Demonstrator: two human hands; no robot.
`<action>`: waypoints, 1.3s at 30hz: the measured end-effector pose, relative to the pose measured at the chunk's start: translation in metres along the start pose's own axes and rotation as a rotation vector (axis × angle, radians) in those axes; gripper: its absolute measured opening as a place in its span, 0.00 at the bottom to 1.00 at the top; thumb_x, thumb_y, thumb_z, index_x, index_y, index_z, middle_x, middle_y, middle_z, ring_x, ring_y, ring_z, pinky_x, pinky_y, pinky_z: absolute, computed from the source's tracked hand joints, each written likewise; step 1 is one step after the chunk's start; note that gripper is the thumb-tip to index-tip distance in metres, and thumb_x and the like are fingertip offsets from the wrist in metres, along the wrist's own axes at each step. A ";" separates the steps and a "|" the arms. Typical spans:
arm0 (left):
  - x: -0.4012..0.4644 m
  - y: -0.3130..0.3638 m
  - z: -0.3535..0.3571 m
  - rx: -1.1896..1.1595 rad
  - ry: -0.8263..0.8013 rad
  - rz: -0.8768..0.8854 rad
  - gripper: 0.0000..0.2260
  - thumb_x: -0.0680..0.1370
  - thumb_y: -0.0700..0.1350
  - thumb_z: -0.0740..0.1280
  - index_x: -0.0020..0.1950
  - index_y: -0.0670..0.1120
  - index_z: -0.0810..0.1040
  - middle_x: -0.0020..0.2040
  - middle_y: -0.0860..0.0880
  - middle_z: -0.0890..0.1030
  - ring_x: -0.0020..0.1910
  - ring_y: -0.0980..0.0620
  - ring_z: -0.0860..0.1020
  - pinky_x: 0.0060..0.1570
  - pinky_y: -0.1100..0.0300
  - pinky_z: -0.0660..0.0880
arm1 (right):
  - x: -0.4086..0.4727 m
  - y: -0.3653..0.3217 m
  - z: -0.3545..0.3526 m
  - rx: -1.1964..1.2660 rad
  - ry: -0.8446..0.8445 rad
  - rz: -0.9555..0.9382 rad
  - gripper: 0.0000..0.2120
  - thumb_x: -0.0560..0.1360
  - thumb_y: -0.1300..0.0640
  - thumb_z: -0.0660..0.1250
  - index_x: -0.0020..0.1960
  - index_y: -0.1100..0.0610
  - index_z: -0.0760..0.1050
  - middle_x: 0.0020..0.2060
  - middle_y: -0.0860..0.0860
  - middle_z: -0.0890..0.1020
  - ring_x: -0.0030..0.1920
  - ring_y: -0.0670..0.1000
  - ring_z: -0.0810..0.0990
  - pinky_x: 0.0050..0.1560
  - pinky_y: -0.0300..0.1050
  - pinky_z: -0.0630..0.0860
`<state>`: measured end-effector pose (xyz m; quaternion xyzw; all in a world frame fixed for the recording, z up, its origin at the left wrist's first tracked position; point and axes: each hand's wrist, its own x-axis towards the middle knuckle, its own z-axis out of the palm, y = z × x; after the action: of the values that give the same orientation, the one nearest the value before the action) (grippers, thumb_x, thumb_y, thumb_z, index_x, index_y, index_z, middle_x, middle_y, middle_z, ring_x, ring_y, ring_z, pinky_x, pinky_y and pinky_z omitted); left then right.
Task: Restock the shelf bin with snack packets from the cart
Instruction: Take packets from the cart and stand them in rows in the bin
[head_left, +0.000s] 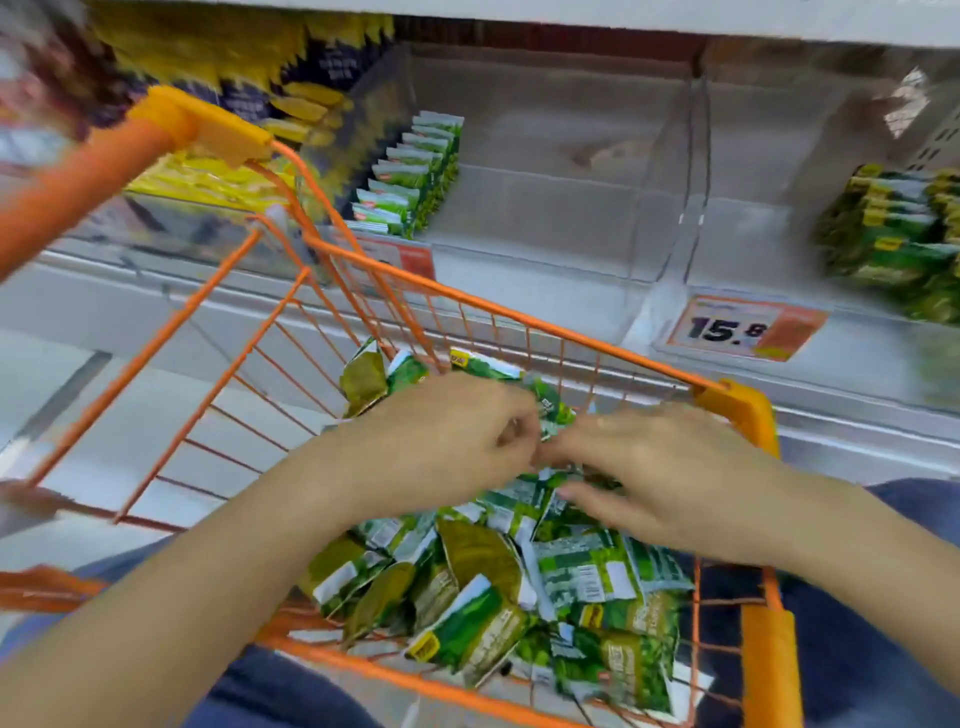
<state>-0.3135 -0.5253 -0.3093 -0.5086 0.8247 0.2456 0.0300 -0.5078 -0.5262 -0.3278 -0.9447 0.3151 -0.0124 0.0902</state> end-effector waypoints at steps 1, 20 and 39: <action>-0.012 -0.004 0.009 0.056 -0.131 -0.022 0.08 0.79 0.54 0.61 0.51 0.54 0.77 0.46 0.55 0.81 0.38 0.59 0.74 0.39 0.60 0.72 | 0.003 -0.006 0.005 -0.011 -0.102 -0.001 0.16 0.80 0.42 0.54 0.65 0.42 0.68 0.57 0.40 0.78 0.54 0.45 0.78 0.45 0.45 0.76; 0.039 0.018 0.000 -0.521 0.417 0.106 0.07 0.77 0.55 0.67 0.43 0.54 0.76 0.38 0.57 0.81 0.39 0.59 0.78 0.44 0.56 0.75 | -0.019 0.036 -0.027 0.598 0.270 0.422 0.13 0.64 0.55 0.79 0.37 0.42 0.76 0.31 0.36 0.79 0.34 0.38 0.76 0.36 0.32 0.69; 0.167 0.011 0.010 0.117 0.586 -0.059 0.34 0.76 0.64 0.36 0.54 0.49 0.76 0.49 0.48 0.82 0.51 0.45 0.78 0.53 0.51 0.68 | -0.089 0.279 -0.042 -0.052 0.374 1.103 0.07 0.74 0.61 0.69 0.51 0.58 0.82 0.51 0.56 0.84 0.53 0.57 0.79 0.50 0.42 0.70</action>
<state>-0.4051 -0.6545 -0.3636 -0.5787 0.7960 0.0392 -0.1729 -0.7483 -0.6990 -0.3338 -0.6246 0.7713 -0.1223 0.0029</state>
